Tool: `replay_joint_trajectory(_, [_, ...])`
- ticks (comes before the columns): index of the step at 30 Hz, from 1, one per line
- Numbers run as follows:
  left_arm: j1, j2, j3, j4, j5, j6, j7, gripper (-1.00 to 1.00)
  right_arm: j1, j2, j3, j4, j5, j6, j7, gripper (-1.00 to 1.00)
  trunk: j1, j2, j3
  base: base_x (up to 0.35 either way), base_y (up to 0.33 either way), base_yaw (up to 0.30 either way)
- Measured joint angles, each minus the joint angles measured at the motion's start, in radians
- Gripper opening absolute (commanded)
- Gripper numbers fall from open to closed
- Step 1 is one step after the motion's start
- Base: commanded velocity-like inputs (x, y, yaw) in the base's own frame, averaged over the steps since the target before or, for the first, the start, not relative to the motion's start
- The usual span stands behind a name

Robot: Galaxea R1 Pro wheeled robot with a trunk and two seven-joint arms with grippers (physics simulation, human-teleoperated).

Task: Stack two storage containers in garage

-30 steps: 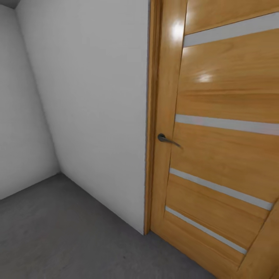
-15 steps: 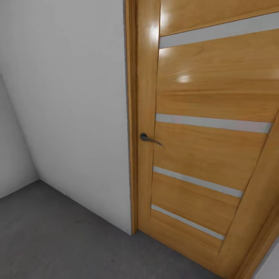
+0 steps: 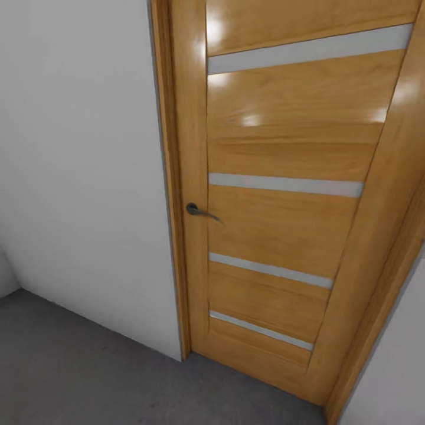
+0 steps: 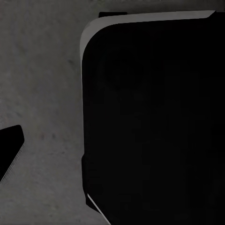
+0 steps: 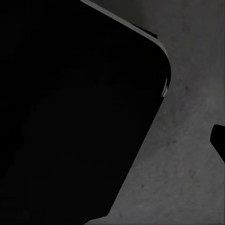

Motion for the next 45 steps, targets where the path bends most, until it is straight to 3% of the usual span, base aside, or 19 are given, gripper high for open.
replay_joint_trajectory(28, [0.000, 0.000, 0.000, 0.000, 0.000, 0.000, -0.001, 1.00, 0.000, 0.001, 0.000, 0.000, 0.000, 0.000, 0.000, 1.00, -0.001, 0.000, 0.000, 0.198, 0.188, -0.051])
replay_joint_trajectory(45, [0.000, 0.000, 0.000, 0.000, 0.000, 0.000, 0.000, 1.00, 0.000, 0.001, 0.000, 0.000, 0.000, 0.000, 0.000, 1.00, 0.000, 0.000, 0.000, 0.055, 0.050, -0.227])
